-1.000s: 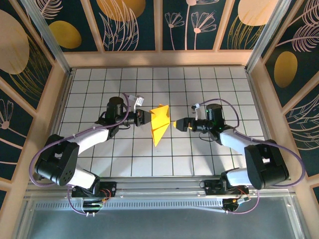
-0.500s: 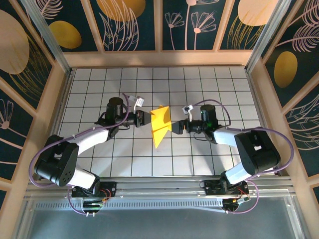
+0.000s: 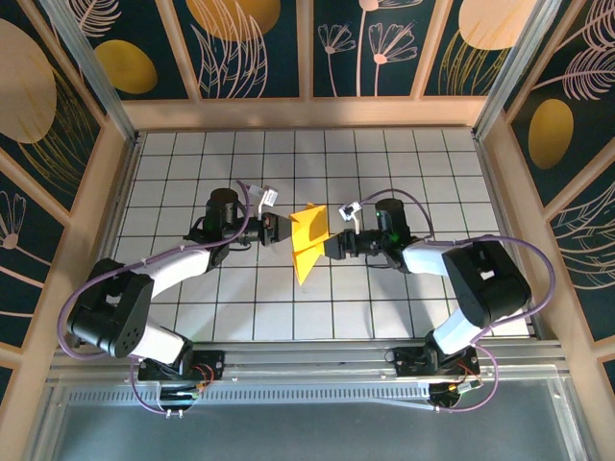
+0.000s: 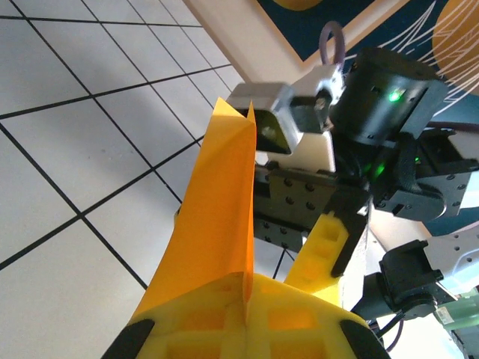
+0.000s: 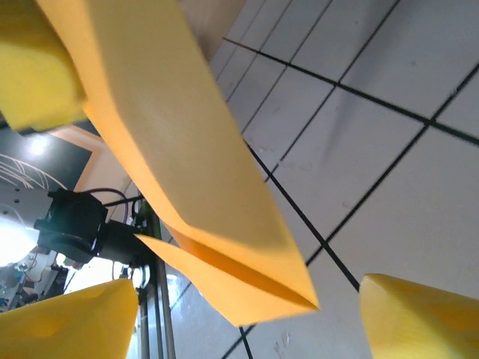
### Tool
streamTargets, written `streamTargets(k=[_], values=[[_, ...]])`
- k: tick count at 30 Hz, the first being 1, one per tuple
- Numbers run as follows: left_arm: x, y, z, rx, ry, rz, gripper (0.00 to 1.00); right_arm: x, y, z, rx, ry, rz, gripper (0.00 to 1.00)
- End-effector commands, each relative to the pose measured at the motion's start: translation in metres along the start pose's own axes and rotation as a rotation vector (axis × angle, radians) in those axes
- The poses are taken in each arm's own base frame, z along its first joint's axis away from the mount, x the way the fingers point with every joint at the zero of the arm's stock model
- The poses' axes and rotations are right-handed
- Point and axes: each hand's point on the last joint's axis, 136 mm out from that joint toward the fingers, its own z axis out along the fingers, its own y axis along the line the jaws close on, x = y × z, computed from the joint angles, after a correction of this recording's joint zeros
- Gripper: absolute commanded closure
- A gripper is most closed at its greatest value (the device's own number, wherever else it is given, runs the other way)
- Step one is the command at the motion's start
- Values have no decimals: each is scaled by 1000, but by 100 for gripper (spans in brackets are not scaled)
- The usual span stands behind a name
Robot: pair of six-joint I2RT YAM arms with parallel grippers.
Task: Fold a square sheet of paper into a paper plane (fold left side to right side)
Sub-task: Place the paper at the center of the table.
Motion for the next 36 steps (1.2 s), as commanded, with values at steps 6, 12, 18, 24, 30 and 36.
streamTargets(k=[6,12,18,24,30,36], values=[[2,17,5,-40,9,-24,100,-28,21,-7,-6,-19,-99,46],[7,22,8,-40,27,-41,100,-38,16,-8,26,-25,-96,61],[14,31,9,-67,36,-57,94,-44,-8,-2,111,-35,-29,88],[13,70,-2,-307,1,-68,56,-37,-42,1,242,-38,124,100],[1,74,-28,-481,-75,-26,52,-29,-69,-9,405,-31,322,100],[28,50,-21,-609,37,88,50,-25,-80,-17,472,-27,485,100]])
